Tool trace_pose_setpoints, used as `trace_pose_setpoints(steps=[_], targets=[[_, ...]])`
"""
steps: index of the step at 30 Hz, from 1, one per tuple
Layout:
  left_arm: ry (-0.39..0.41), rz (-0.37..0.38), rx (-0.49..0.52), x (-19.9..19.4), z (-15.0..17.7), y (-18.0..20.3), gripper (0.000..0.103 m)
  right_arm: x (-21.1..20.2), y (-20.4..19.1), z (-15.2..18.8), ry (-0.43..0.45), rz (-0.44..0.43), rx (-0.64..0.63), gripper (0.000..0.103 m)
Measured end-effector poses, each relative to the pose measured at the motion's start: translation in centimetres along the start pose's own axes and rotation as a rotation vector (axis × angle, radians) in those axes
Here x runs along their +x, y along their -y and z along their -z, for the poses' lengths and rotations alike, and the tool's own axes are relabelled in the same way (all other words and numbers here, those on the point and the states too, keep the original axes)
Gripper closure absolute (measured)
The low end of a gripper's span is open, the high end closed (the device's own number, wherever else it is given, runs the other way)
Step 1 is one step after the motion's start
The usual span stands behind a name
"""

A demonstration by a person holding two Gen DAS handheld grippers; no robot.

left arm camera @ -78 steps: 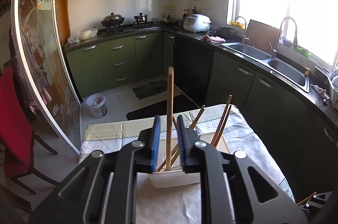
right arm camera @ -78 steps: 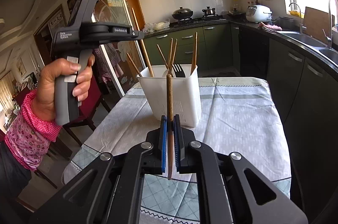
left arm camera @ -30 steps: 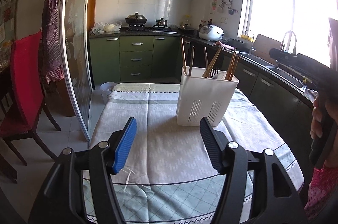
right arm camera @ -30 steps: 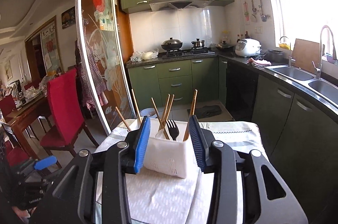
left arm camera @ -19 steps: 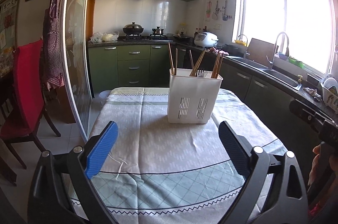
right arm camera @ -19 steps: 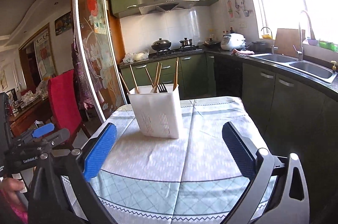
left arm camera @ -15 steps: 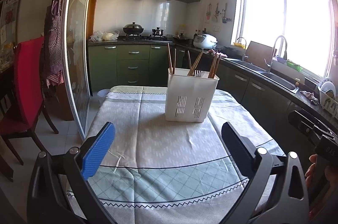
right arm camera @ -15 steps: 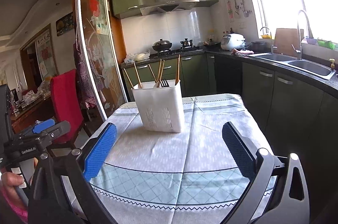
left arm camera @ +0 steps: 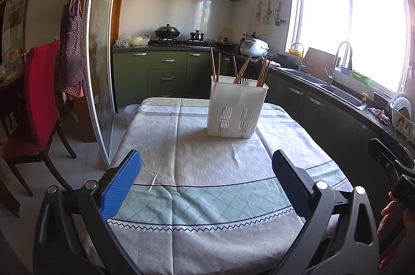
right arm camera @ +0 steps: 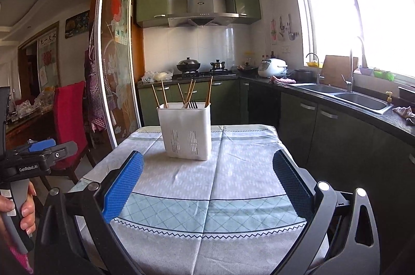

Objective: Organize utensils

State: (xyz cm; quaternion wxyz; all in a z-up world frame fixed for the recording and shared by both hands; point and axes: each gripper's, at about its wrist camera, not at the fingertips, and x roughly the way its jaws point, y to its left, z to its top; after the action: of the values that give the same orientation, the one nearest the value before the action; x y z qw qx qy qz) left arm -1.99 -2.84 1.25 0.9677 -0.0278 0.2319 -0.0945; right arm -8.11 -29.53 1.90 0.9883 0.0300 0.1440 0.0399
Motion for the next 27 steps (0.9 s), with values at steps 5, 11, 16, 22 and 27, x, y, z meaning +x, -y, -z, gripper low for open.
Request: trace_pose_setpoints(steps=[5,11,16,22,27], targets=[[0.002,-0.006,0.014,0.0,0.1,0.1,0.007,0.1,0.3,0.0,-0.008,0.011,0.004,0.005],[-0.017,-0.004,-0.001,0.5,0.1,-0.2,0.007,0.6,0.5,-0.2,-0.02,0.016,0.004,0.005],[-0.02,-0.001,-0.005,0.5,0.3,-0.4,0.007,0.8,0.3,-0.2,-0.025,0.013,-0.001,0.005],[-0.021,0.004,-0.01,0.5,0.2,-0.4,0.007,1.0,0.0,-0.2,-0.031,0.01,-0.007,0.005],[-0.018,0.003,-0.015,0.5,0.2,-0.6,0.007,1.0,-0.1,-0.2,-0.029,0.009,-0.008,0.005]])
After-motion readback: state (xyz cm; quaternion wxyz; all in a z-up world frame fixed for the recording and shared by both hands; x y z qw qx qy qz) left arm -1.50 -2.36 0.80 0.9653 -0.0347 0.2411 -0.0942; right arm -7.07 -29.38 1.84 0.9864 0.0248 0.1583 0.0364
